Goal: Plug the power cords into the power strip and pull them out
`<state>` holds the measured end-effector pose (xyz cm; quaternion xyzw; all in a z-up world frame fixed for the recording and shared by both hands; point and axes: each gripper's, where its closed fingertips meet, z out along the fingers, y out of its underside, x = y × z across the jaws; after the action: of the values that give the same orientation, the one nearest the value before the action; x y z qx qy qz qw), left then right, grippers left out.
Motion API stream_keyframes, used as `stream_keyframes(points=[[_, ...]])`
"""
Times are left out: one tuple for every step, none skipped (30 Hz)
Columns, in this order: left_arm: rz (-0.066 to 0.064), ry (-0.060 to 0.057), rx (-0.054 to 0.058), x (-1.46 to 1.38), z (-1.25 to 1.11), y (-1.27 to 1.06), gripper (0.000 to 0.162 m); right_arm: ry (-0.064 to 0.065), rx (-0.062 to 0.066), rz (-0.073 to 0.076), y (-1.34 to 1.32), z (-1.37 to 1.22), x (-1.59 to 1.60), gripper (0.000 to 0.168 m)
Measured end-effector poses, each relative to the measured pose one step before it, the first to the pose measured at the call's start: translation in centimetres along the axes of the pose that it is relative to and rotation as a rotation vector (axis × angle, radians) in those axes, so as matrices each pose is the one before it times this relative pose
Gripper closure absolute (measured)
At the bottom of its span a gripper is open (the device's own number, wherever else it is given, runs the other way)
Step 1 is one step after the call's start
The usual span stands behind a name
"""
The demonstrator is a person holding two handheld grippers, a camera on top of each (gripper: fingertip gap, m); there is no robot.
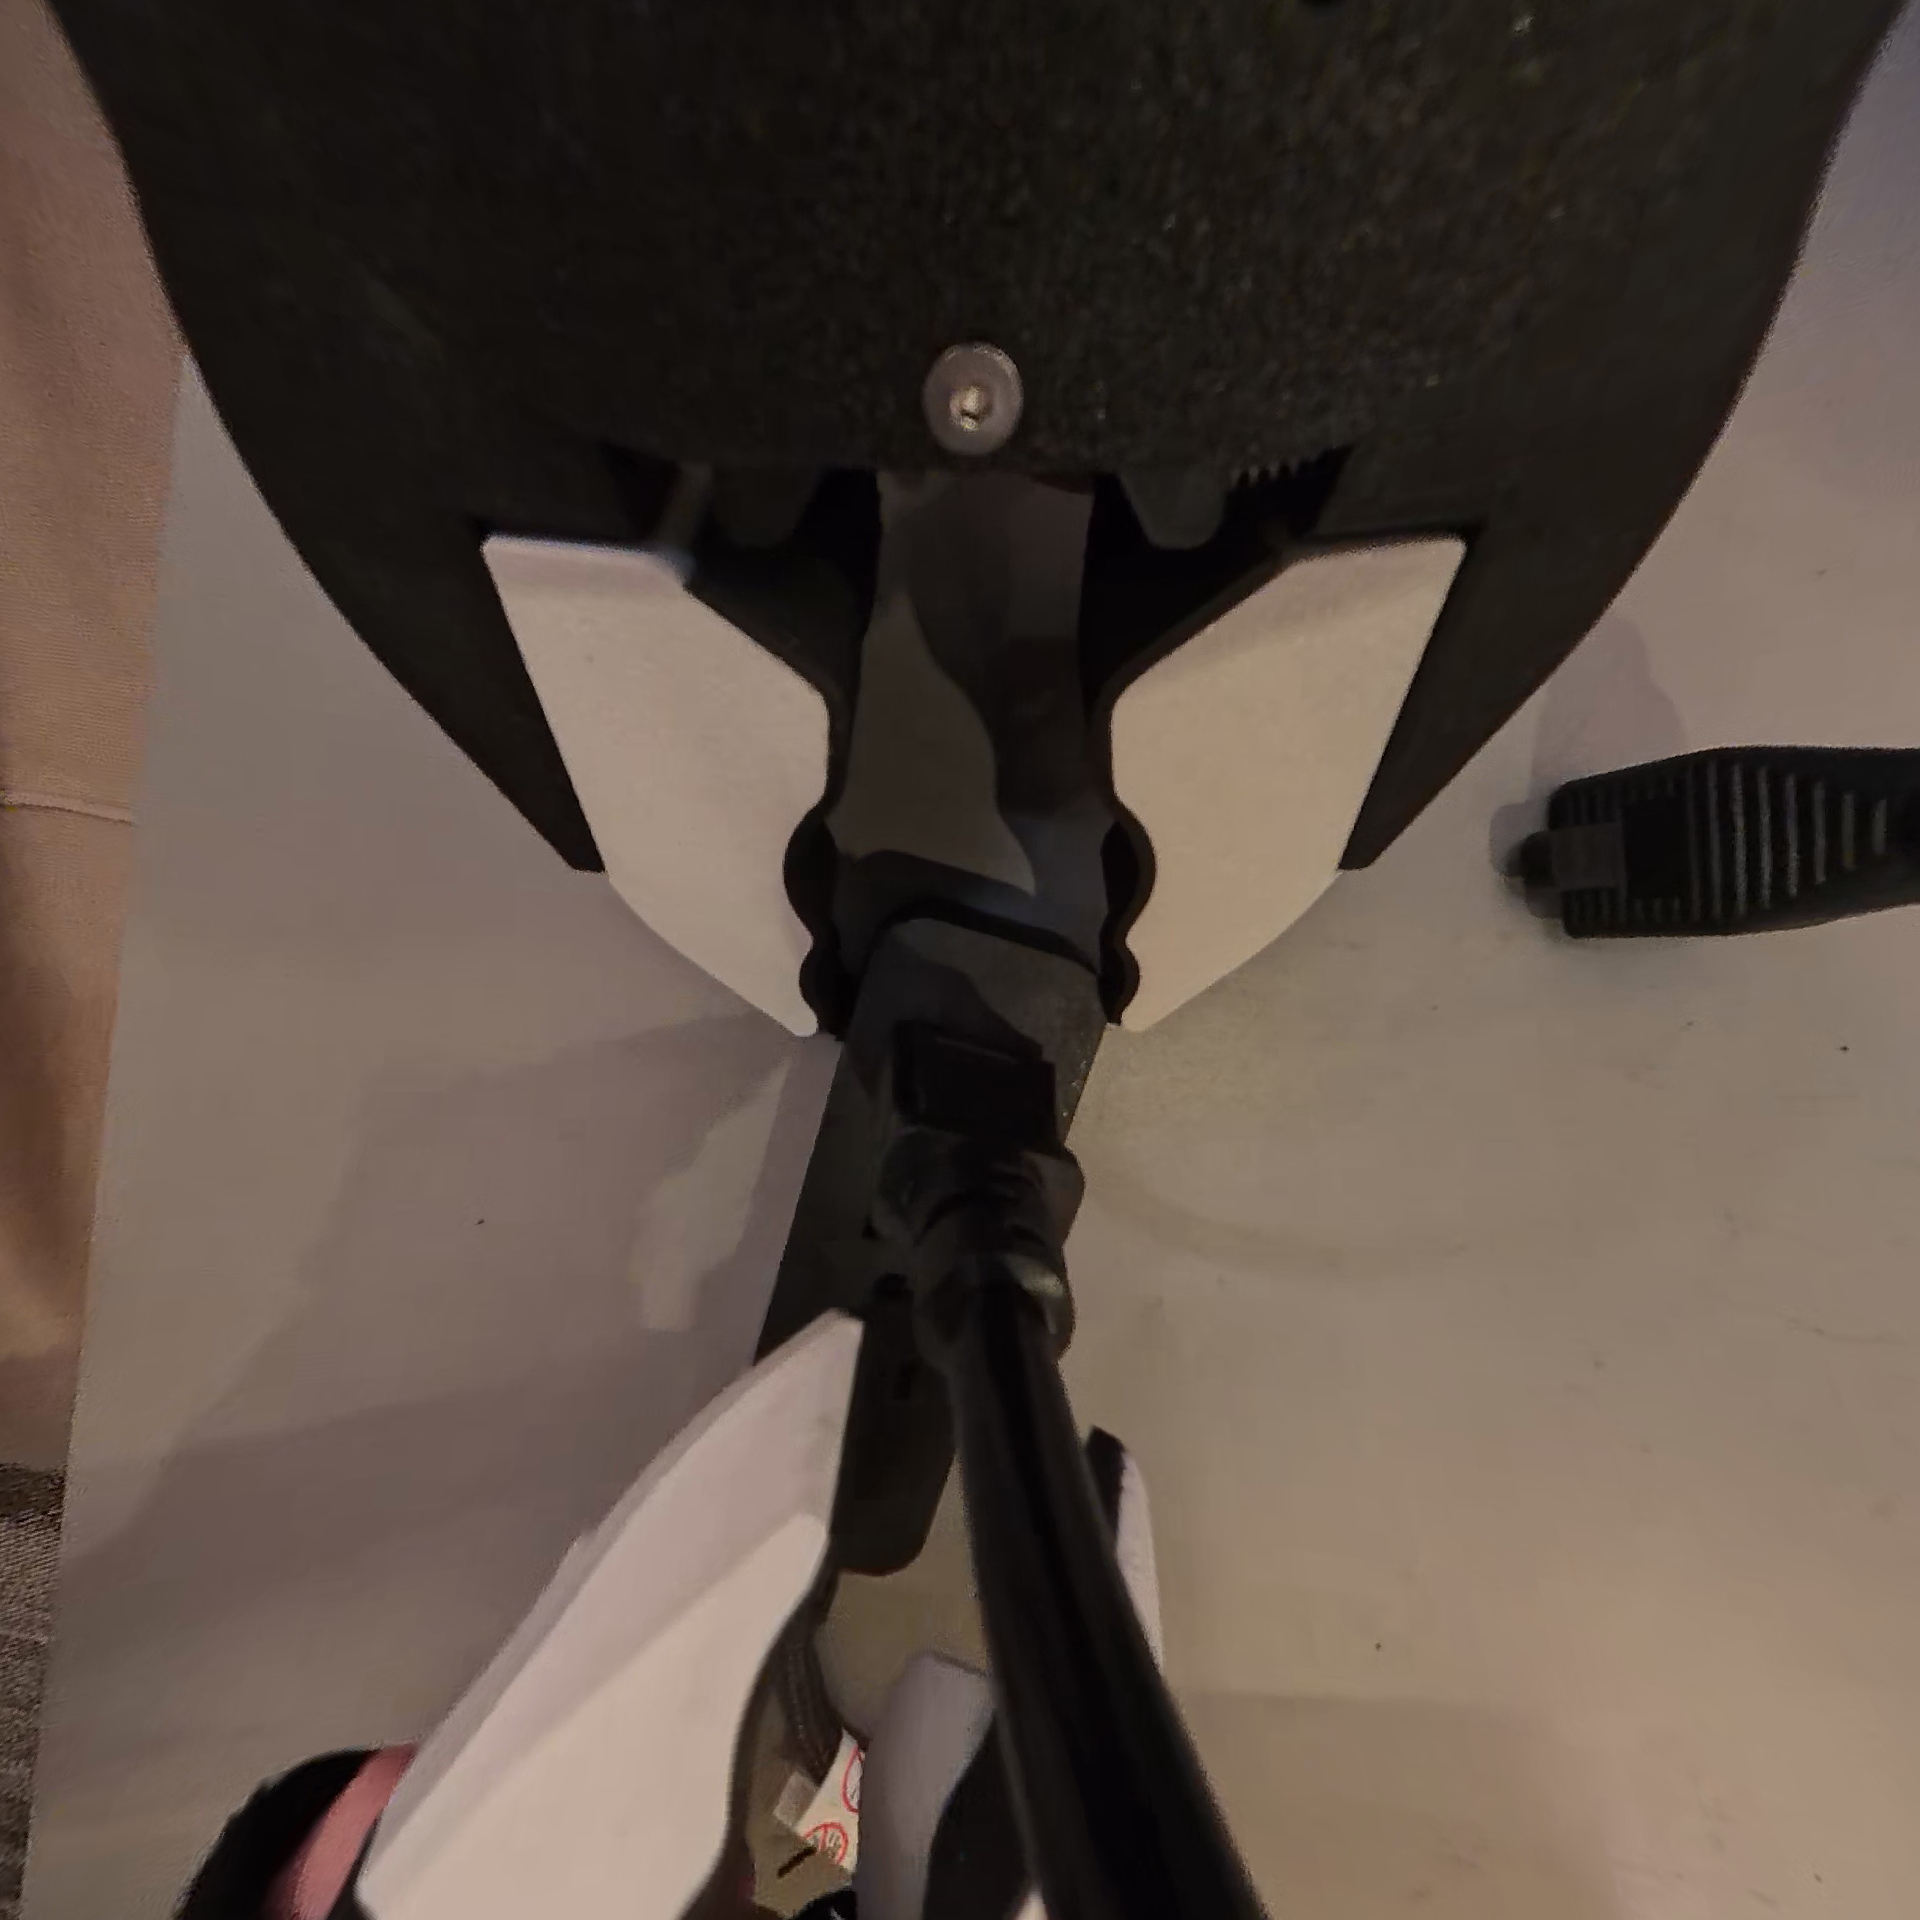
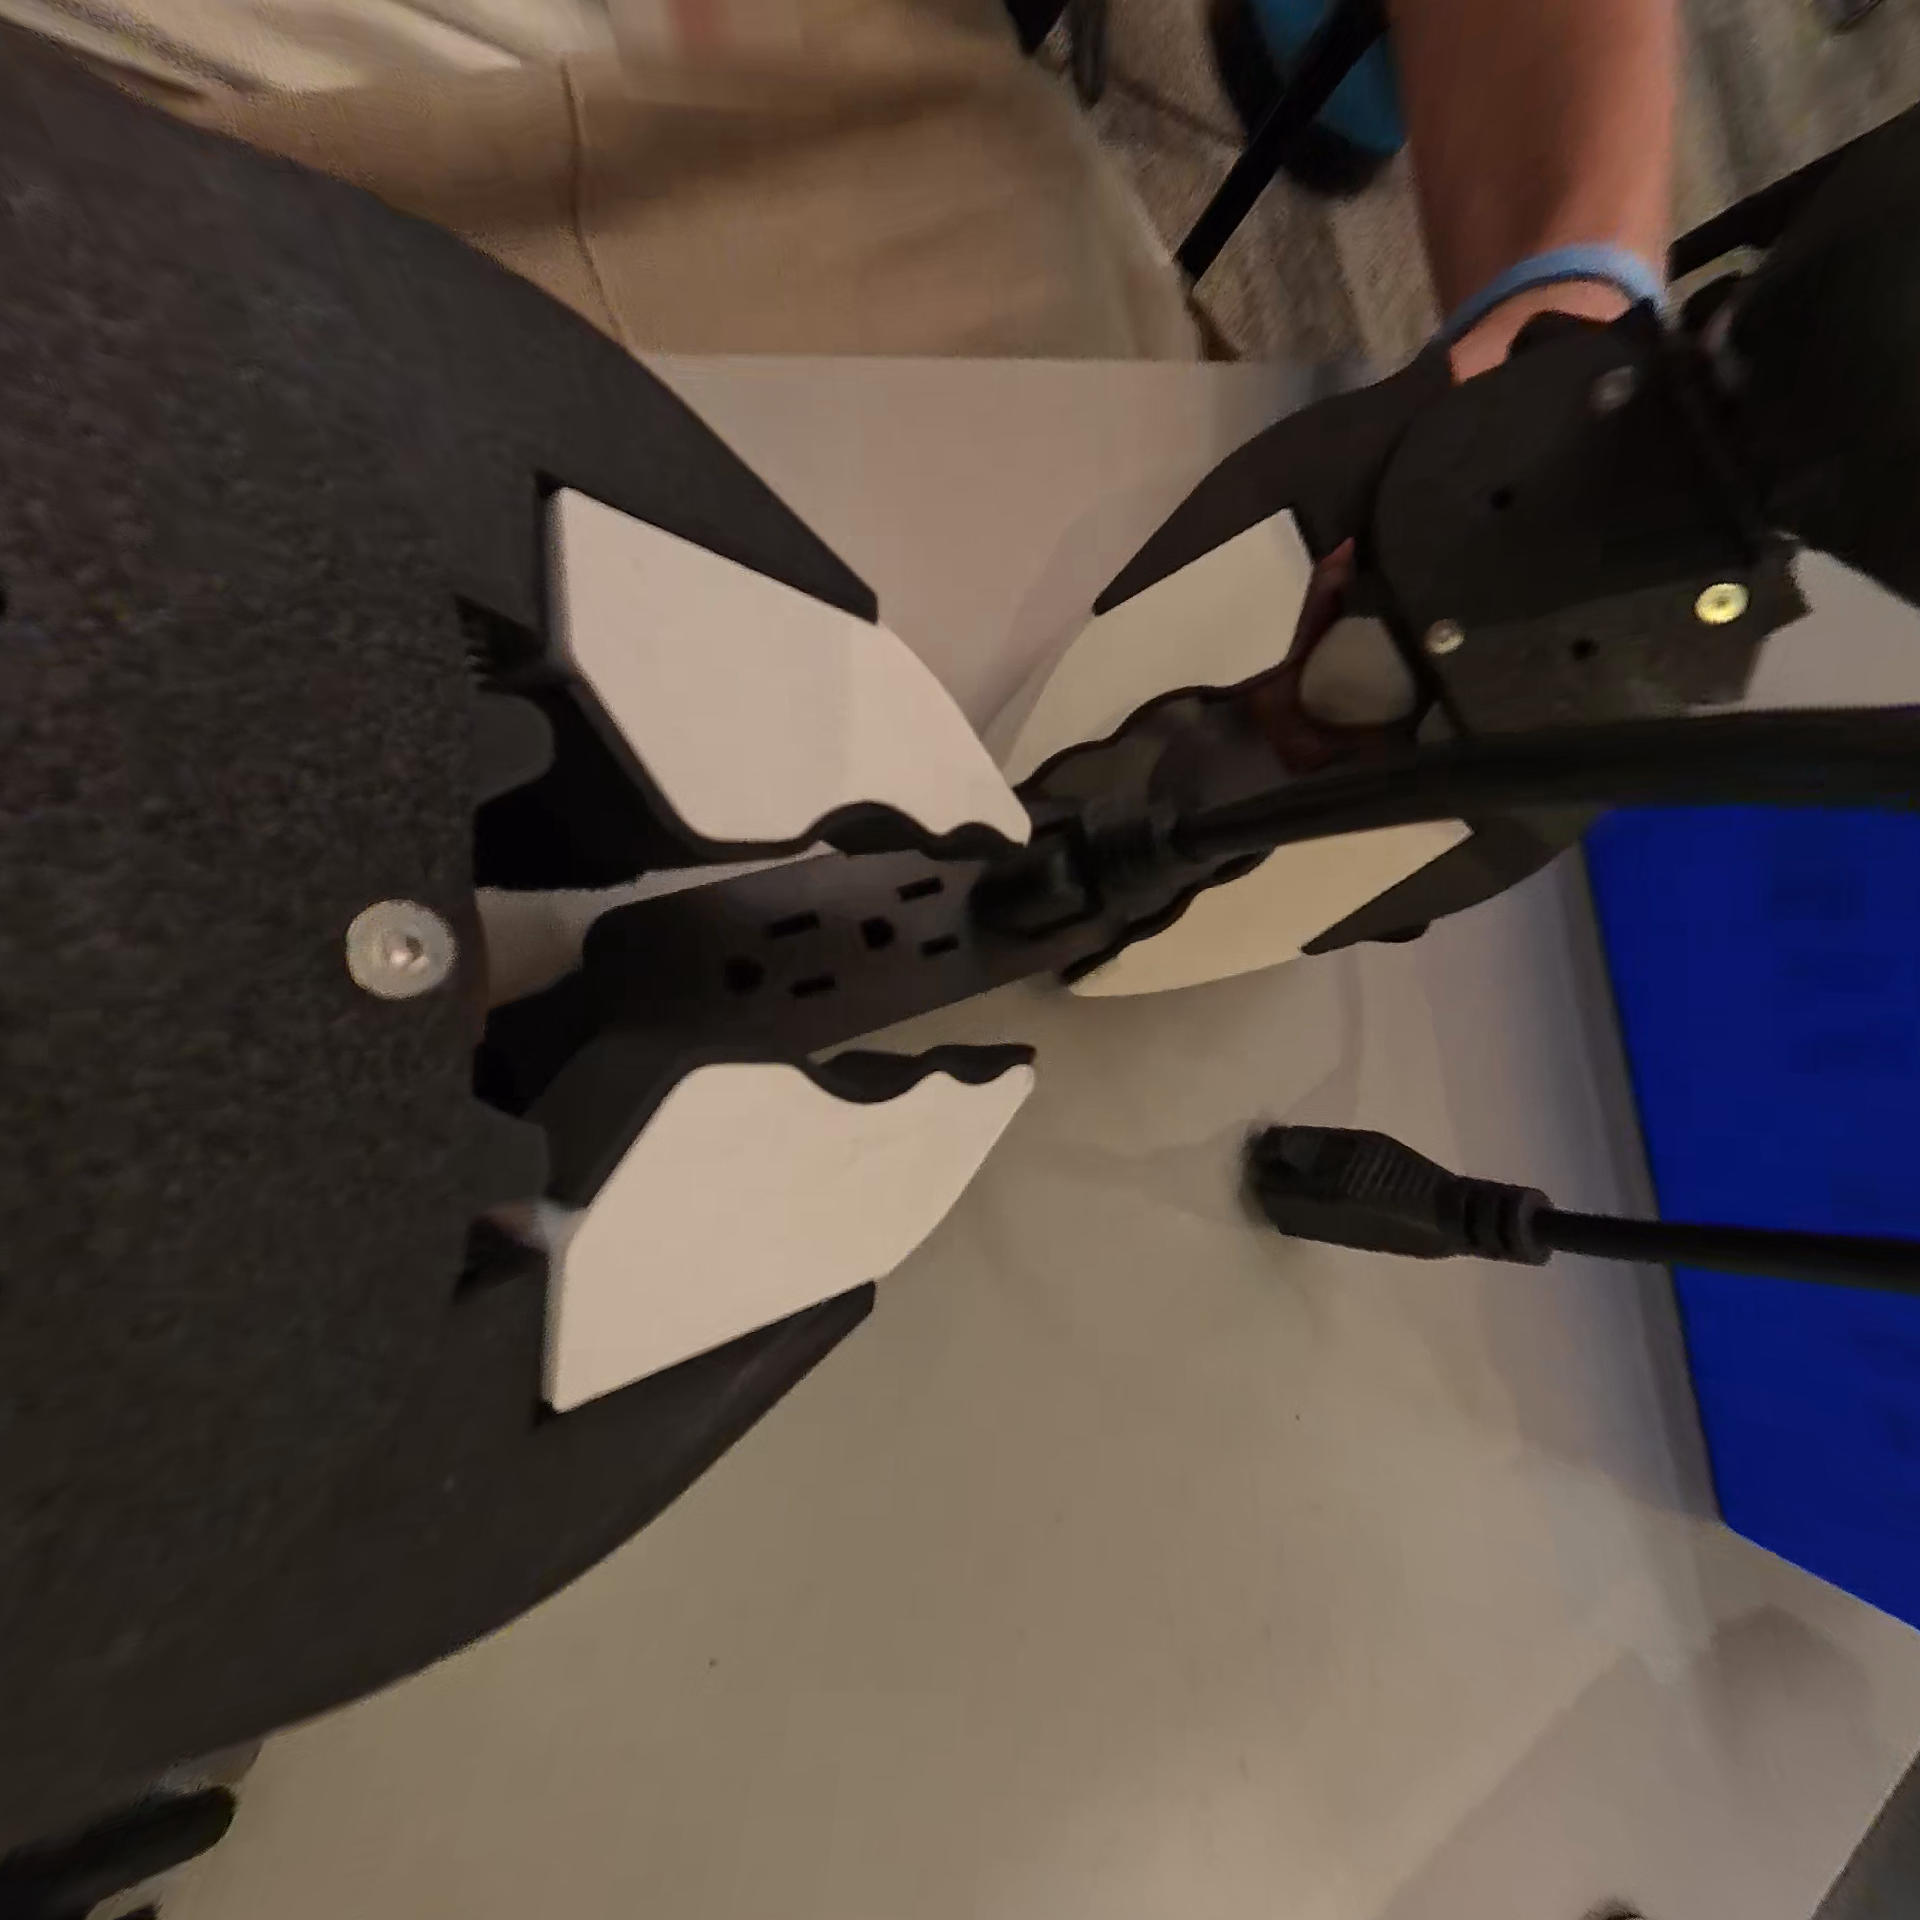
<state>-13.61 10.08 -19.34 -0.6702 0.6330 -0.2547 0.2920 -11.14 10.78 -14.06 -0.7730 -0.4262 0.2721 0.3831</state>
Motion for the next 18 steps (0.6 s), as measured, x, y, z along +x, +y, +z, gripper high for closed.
stream_keyframes(points=[[0.0004,-0.0029,0.0004,0.008,-0.015,-0.004,0.114,0.008,-0.017,-0.029,0.37,0.024,-0.114,0.134],[0.0003,-0.0018,0.0004,0.004,-0.006,0.003,0.114,0.0086,-0.0194,-0.031,0.422,0.028,-0.138,0.133],[-0.0011,0.0008,-0.0003,-0.001,-0.001,0.004,0.114,0.0112,-0.012,-0.0237,0.294,0.063,-0.071,0.131],[-0.0025,0.0023,-0.0012,0.0,0.016,0.008,0.114,0.0043,-0.0006,-0.0139,0.109,0.097,-0.125,0.129],[-0.0019,0.0012,-0.0009,0.0,0.01,0.011,0.114,-0.0053,0.006,-0.0085,-0.017,0.111,-0.211,0.126],[-0.0002,-0.0004,0.0,-0.014,0.008,0.007,0.114,-0.0142,0.0001,-0.0043,0.042,0.108,-0.298,0.124],[0.0001,-0.0006,0.0002,-0.008,-0.006,-0.009,0.114,-0.0098,-0.0135,-0.0045,0.18,0.063,-0.201,0.121],[-0.0009,0.0005,-0.0004,0.003,0.005,0.011,0.113,0.0023,-0.0197,-0.0092,0.267,0.021,0.004,0.119],[-0.0015,0.0012,-0.0007,-0.003,0.004,0.001,0.113,0.0124,-0.0177,-0.013,0.233,0.007,0.193,0.119],[-0.0022,0.0016,-0.0011,-0.002,0.016,0.02,0.113,0.0144,-0.0085,-0.0086,0.117,-0.01,0.253,0.118],[-0.0024,0.0019,-0.0012,-0.007,0.016,0.007,0.113,0.0054,0.0012,-0.0011,0.037,0.028,0.151,0.119],[-0.0026,0.0023,-0.0013,-0.001,0.008,0.015,0.113,0.0023,0.001,0.0076,0.076,0.069,0.154,0.121],[-0.0033,0.0031,-0.0017,0.005,0.02,0.02,0.113,0.0152,-0.0039,0.0137,0.105,0.067,0.378,0.127],[-0.0041,0.0033,-0.0021,-0.006,0.018,0.023,0.113,0.0152,-0.002,0.0129,0.094,0.047,0.369,0.127],[-0.0045,0.0029,-0.002,-0.009,0.018,0.022,0.113,-0.0135,0.0047,0.0064,-0.025,0.027,-0.105,0.127],[-0.0018,0.0003,-0.0004,-0.023,0.0,0.002,0.113,-0.0266,0.0082,0.0036,-0.101,-0.016,-0.351,0.127],[-0.0002,-0.0003,0.0,-0.003,0.0,0.0,0.113,-0.0169,0.0085,0.0028,-0.107,-0.009,-0.258,0.126],[0.0002,-0.0003,0.0,0.004,0.007,0.007,0.113,-0.0106,0.0051,0.0022,-0.012,0.016,-0.162,0.124]])
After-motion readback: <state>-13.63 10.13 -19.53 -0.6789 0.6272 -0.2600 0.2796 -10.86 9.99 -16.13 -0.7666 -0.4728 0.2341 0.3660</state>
